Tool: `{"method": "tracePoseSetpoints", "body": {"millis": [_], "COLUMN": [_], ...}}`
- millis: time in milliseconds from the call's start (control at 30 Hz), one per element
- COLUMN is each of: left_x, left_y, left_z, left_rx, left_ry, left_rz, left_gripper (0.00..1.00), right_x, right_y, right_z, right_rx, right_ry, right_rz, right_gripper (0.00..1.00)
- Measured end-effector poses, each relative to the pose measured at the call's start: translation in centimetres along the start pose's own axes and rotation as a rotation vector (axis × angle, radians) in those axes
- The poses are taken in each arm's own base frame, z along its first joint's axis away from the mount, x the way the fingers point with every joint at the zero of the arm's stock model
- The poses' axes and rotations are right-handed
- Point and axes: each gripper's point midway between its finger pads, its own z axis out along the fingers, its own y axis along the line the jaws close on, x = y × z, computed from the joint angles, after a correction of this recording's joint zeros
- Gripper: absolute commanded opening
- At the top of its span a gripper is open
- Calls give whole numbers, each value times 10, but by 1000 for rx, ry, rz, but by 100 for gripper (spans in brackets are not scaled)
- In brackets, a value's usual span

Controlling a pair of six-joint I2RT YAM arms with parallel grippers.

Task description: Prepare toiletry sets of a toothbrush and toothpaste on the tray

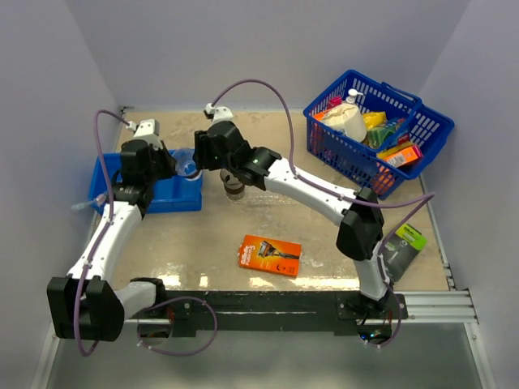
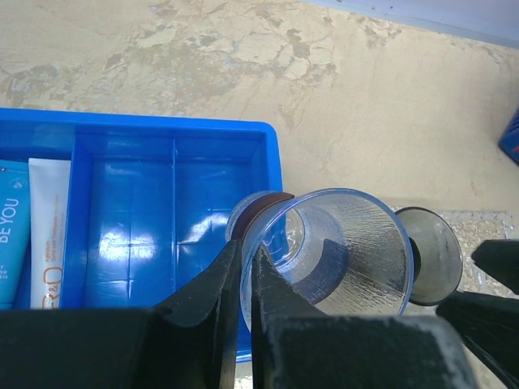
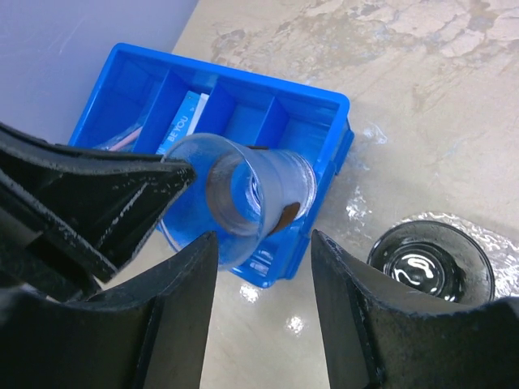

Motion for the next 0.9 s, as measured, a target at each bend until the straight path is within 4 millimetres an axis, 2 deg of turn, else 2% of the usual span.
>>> {"method": "tracePoseSetpoints", "body": {"millis": [233,533,733,833,900], "left_x": [-1,-3,0,-2,-6], "left_y": [-3,-7,-12,-15,-19], "left_z": [0,-2,-2,-3,-4], "left_rx": [8,28,54,69,90], "left_ry": [-3,-10,-11,-20,-34], "left_rz": [3,4,8,9,11], "left_gripper": [0,0,0,0,0], "right_x": [4,25,22,21,21], "right_y": [0,-6,-4,-9,-12], "right_z": [18,38,43,44,44], "right_rx": [28,86,99,120,139], "right_ry": [11,51,43,39,35], "right_rz": [-8,-33,-42,-47,-51], "right_gripper": [49,39,19,0,0]}}
